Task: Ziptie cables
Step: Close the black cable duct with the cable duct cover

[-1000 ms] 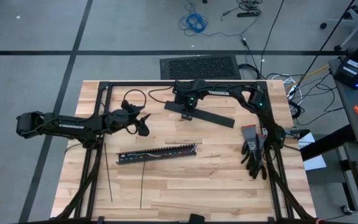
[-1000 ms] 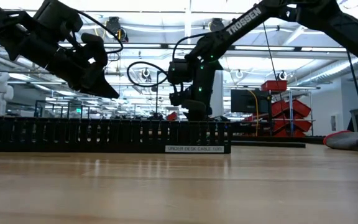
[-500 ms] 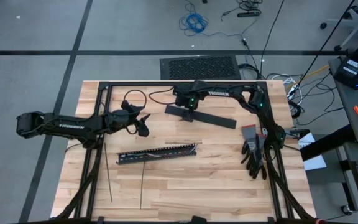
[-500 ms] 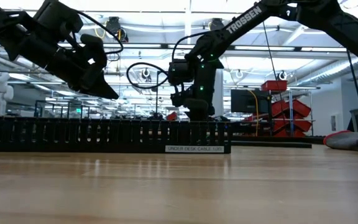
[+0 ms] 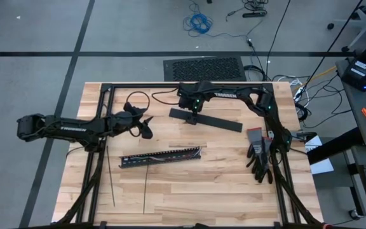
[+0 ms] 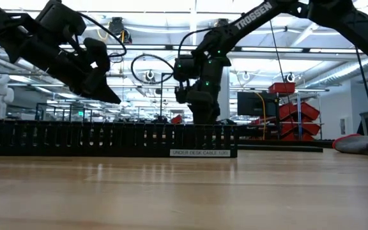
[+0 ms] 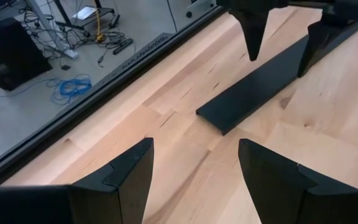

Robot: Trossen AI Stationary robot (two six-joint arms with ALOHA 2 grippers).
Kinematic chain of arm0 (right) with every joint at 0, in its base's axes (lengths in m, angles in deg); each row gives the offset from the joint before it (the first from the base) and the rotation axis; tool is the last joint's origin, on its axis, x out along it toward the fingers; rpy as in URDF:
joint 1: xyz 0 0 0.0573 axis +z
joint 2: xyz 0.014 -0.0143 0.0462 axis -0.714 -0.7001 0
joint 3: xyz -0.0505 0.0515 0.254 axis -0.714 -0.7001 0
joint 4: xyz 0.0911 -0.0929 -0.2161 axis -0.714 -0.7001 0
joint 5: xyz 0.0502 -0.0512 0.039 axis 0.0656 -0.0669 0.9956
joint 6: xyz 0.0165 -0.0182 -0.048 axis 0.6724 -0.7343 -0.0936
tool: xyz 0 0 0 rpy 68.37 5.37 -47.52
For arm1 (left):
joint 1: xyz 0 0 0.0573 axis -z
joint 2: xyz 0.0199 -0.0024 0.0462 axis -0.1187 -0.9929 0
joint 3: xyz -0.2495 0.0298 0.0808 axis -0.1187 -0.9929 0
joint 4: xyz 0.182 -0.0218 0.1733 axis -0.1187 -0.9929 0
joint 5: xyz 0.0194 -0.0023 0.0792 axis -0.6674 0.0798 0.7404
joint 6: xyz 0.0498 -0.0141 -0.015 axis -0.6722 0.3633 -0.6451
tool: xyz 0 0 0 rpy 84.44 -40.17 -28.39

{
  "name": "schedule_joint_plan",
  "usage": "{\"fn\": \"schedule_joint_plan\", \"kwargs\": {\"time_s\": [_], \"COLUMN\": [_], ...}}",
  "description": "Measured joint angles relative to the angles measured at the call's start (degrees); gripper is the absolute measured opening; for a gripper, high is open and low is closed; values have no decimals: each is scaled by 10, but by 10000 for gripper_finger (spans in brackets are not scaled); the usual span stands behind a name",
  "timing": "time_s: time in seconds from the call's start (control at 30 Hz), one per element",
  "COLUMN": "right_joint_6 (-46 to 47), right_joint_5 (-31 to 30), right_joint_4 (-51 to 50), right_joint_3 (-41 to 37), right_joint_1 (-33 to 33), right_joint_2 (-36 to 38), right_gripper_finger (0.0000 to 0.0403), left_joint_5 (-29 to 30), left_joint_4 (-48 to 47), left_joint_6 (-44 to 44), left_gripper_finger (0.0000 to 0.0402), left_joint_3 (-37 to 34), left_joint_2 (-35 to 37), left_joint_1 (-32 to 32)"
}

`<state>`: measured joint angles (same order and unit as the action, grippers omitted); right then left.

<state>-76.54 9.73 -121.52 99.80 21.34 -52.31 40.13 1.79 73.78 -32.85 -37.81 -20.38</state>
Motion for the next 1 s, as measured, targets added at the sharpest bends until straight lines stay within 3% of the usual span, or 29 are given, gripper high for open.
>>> {"fn": "schedule_joint_plan", "kwargs": {"time_s": [0.7,1.0], "right_joint_6": [22,25], "right_joint_5": [-12,-55], "right_joint_4": [12,24], "right_joint_3": [-49,-59], "right_joint_1": [0,-3], "right_joint_2": [-2,-1], "right_gripper_finger": [345,308], "left_joint_5": [-11,-11], "left_joint_4": [46,47], "left_joint_6": [11,5], "left_gripper_finger": [233,233], "left_joint_3": [0,0], "left_joint_2": [-78,-78], "left_joint_1": [0,0]}}
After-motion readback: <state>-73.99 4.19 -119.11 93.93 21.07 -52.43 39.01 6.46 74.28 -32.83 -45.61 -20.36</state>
